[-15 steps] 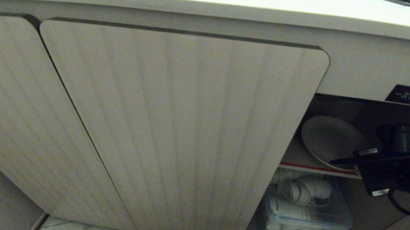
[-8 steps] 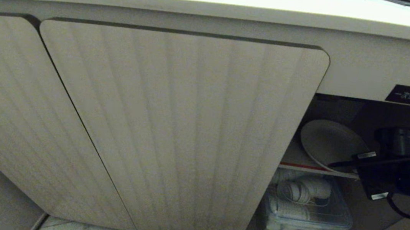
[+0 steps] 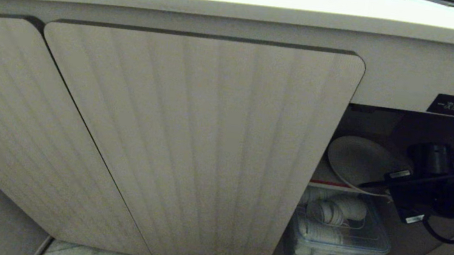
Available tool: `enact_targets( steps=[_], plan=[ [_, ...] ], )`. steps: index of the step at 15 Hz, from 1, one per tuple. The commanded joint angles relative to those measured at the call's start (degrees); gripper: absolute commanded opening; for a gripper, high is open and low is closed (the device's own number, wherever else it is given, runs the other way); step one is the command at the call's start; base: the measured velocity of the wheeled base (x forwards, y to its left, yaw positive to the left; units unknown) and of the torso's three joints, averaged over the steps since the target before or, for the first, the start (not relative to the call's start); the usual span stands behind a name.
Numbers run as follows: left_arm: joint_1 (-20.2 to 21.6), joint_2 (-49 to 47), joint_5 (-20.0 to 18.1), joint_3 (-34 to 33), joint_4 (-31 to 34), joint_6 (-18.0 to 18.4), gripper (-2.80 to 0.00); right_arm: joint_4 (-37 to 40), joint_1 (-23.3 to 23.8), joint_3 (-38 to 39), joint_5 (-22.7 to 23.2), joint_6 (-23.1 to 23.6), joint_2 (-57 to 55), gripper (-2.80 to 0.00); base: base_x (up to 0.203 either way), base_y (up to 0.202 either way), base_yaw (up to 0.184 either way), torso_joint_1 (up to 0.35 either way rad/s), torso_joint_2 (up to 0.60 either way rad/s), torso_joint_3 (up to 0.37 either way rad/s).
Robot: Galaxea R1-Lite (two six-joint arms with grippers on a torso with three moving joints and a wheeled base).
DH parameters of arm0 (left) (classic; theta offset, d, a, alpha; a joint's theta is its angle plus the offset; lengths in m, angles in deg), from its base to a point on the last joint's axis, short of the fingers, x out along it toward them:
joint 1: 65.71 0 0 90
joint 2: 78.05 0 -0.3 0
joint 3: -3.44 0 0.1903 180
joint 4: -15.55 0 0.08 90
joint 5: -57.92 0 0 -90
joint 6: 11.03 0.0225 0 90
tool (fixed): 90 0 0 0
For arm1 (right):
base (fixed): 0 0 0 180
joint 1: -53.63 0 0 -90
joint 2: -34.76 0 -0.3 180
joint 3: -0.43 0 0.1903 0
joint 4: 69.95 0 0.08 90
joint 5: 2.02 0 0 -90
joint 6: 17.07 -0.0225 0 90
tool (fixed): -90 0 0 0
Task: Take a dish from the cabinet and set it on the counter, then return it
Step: Put it back into the cabinet
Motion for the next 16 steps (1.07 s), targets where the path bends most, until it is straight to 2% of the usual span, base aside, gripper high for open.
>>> enact_targets(
  steps=[1,16],
  plan=[
    [0.0,0.0,0.0,0.0,0.0,-0.1,-2.80,-0.2,0.0,-0.3,-0.1,-0.4,-0.5,-2.80,0.000,0.000,0.000,0.000,0.00,0.000],
    [0.0,0.0,0.0,0.0,0.0,0.0,-2.80,-0.9,-0.3,-2.5,-1.9,-1.0,-2.2,-2.80,0.000,0.000,0.000,0.000,0.00,0.000]
  ],
)
